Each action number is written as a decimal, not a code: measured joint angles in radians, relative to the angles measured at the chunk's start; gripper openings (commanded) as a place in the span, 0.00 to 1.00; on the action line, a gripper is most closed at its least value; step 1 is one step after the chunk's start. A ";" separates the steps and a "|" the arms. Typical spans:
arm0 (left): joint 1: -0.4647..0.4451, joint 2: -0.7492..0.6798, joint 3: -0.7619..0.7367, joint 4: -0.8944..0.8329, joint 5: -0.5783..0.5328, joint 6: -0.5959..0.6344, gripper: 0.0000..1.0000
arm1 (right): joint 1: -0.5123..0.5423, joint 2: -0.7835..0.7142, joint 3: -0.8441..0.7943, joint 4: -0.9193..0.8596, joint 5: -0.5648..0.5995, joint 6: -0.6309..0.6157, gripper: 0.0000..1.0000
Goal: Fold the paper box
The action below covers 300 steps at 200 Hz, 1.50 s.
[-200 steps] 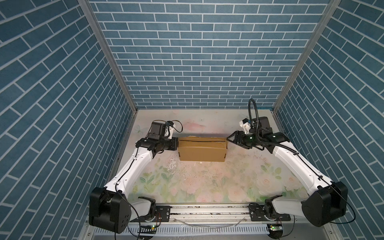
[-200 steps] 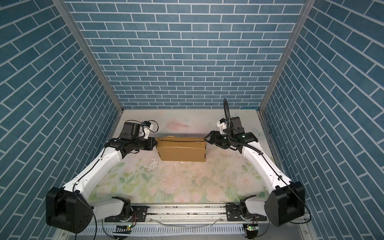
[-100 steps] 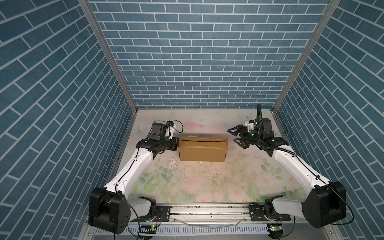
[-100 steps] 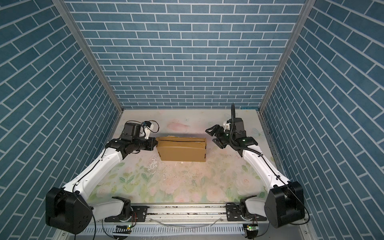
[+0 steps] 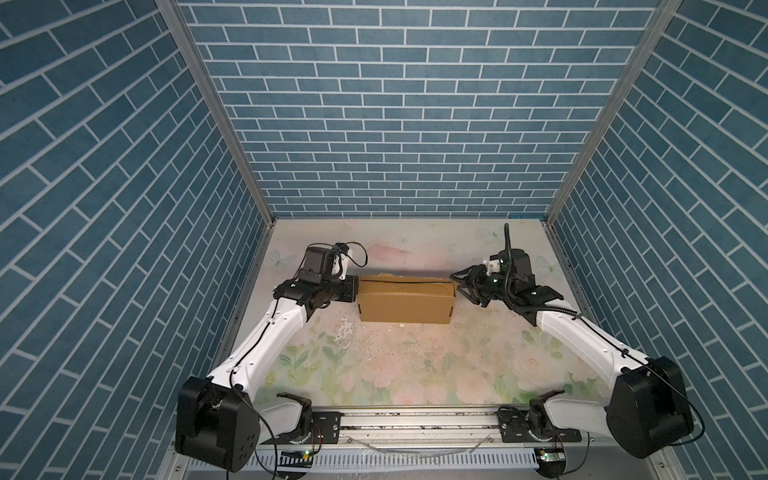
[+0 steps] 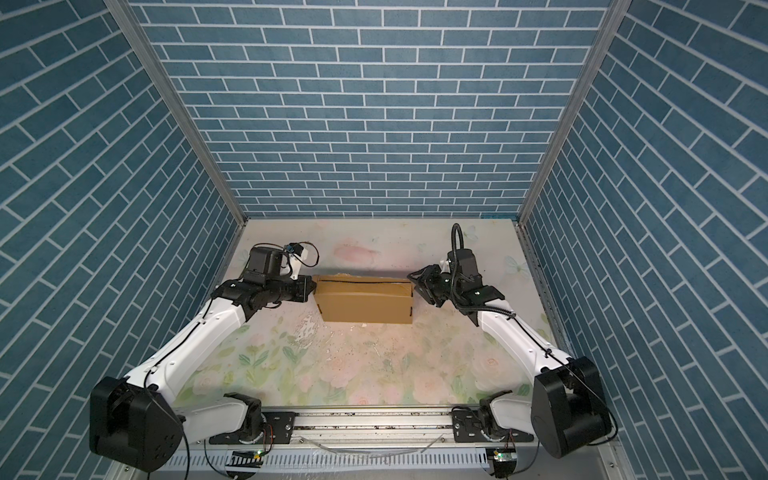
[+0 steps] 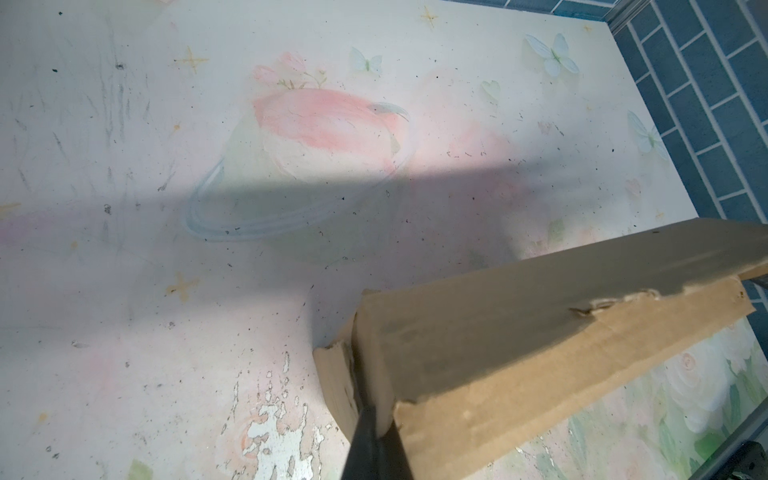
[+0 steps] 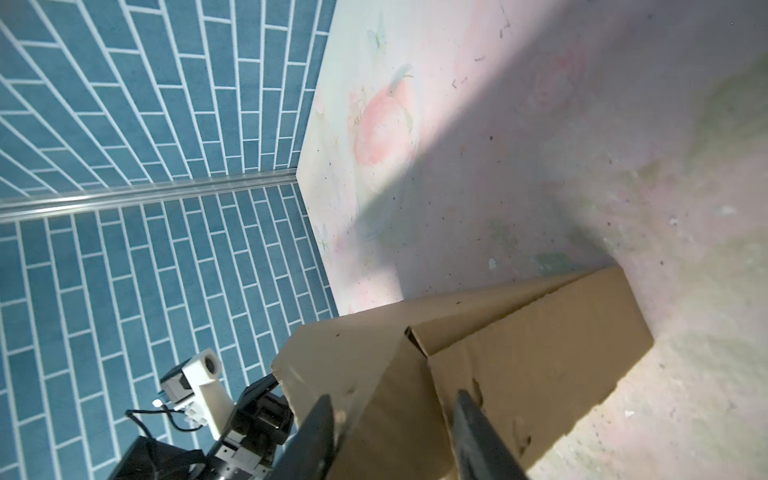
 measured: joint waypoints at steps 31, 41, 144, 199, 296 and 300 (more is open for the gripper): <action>-0.011 -0.013 -0.019 0.020 -0.011 -0.007 0.00 | 0.011 -0.004 -0.019 0.054 0.038 0.025 0.24; -0.012 -0.016 -0.026 0.029 -0.014 -0.007 0.00 | 0.012 -0.003 -0.025 0.069 0.042 0.029 0.24; -0.018 -0.027 -0.036 0.037 -0.010 -0.023 0.00 | 0.013 -0.004 0.015 -0.025 0.074 -0.068 0.39; -0.023 -0.027 -0.039 0.040 -0.011 -0.022 0.00 | 0.010 -0.002 0.212 -0.402 0.161 -0.413 0.44; -0.023 -0.026 -0.037 0.038 -0.013 -0.016 0.00 | 0.105 0.028 0.347 -0.640 0.307 -0.765 0.29; -0.023 -0.026 -0.037 0.037 -0.013 -0.016 0.00 | 0.108 0.033 0.354 -0.642 0.311 -0.771 0.29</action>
